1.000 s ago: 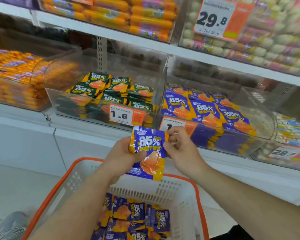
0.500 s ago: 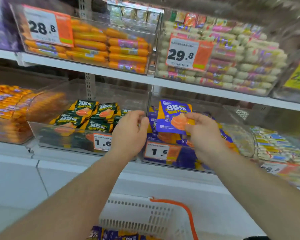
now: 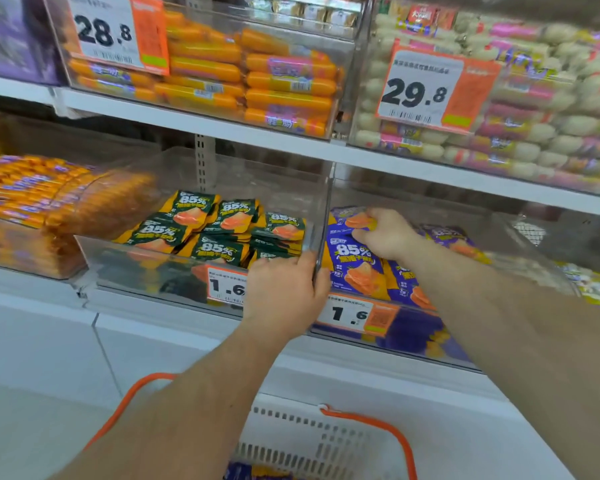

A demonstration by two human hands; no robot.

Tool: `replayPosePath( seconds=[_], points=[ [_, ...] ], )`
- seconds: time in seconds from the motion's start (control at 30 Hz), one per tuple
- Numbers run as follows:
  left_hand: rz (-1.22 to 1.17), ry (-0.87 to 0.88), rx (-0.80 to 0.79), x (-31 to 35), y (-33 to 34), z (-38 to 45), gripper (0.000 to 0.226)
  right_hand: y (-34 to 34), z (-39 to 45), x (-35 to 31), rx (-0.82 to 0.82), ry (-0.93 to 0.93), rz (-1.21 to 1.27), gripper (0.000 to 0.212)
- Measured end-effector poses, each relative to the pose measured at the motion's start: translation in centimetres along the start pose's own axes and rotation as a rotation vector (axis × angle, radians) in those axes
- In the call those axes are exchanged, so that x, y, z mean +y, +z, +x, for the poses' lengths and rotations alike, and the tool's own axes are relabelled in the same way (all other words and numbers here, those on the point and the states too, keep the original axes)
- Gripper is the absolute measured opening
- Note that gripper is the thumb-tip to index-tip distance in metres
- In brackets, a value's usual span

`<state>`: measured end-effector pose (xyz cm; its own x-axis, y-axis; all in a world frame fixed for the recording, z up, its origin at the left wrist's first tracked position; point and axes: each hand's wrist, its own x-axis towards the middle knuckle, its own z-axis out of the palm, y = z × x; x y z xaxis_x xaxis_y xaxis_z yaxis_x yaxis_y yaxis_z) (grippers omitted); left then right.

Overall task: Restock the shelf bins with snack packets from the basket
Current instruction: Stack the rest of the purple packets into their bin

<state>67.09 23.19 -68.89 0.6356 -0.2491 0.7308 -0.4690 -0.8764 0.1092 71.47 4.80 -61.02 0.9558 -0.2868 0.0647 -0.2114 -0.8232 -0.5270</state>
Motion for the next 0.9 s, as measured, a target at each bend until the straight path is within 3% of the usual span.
replayPosePath(
  seconds=[0.1, 0.47, 0.63, 0.7, 0.77, 0.83, 0.9],
  points=[
    [-0.010, -0.011, -0.009, -0.1, 0.2, -0.1, 0.037, 0.2, 1.0, 0.6, -0.004, 0.008, -0.255, 0.055],
    [-0.011, -0.033, -0.016, 0.0, 0.3, 0.0, 0.040, 0.4, 1.9, 0.8, -0.043, 0.037, -0.427, 0.052],
    [-0.047, -0.103, -0.141, 0.5, -0.8, 0.1, 0.048, 0.3, 1.1, 0.3, -0.065, 0.073, -0.429, 0.047],
    [-0.104, -0.124, -0.173, 0.6, -1.3, 0.4, 0.047, 0.2, 0.1, 0.1, 0.020, 0.049, -0.388, 0.044],
    [-0.289, -0.201, -0.164, 0.6, -2.1, 0.8, 0.043, 0.5, -1.3, -0.1, 0.232, -0.087, -0.329, 0.043],
    [-0.521, -0.281, -0.036, 0.1, -3.5, 0.4, 0.043, 1.4, -3.3, -0.7, 0.575, -0.415, -0.199, 0.043],
    [-0.567, -0.274, 0.170, -0.8, -4.5, -1.9, 0.035, 2.7, -6.5, -1.7, 0.746, -0.748, -0.024, 0.035]
  ],
)
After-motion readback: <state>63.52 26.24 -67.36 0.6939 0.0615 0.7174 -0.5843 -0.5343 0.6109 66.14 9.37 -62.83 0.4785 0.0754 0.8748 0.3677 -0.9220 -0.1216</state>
